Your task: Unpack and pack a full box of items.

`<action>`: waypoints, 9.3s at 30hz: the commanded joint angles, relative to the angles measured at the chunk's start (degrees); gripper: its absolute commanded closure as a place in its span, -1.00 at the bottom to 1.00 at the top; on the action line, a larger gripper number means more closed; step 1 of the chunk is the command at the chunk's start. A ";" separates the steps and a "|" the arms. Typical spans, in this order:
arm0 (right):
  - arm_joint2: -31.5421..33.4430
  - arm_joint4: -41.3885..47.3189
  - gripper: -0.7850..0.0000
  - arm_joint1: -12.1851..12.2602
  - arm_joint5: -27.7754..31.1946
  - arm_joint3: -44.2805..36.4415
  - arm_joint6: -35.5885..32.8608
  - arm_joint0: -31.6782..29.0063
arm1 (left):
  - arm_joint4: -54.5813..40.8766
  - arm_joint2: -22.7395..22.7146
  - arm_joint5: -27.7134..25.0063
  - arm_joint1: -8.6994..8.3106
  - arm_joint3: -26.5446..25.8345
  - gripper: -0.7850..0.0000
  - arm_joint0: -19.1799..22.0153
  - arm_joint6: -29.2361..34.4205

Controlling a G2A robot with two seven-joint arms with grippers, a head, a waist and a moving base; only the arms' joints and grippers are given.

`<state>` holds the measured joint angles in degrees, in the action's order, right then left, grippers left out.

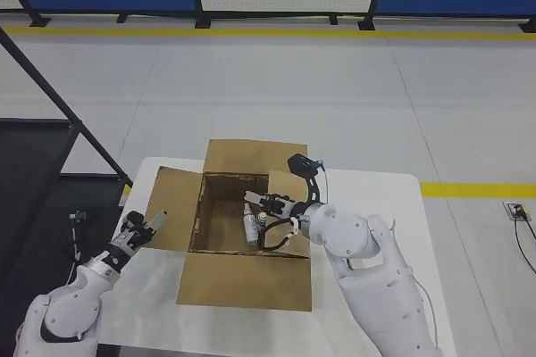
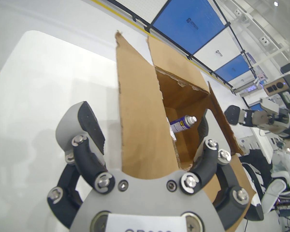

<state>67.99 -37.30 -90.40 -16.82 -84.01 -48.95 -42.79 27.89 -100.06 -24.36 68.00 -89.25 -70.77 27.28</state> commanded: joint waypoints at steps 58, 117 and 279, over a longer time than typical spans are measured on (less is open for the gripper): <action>2.99 4.14 -1.00 2.63 -1.33 -2.78 2.15 -6.51 | 5.06 23.33 5.39 0.12 -4.69 -1.00 5.56 1.66; 14.88 12.14 -1.00 9.08 5.40 -19.75 -2.57 -20.77 | -3.82 -1.46 1.41 -4.07 -10.04 -1.00 -4.75 1.15; 3.24 40.45 -1.00 9.49 2.41 13.53 7.43 2.98 | -24.76 26.89 14.74 -9.08 4.71 -1.00 16.61 -2.34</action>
<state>71.26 3.18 -80.95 -14.45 -70.37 -41.61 -39.75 3.49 -73.52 -9.53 58.80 -85.32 -54.50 24.79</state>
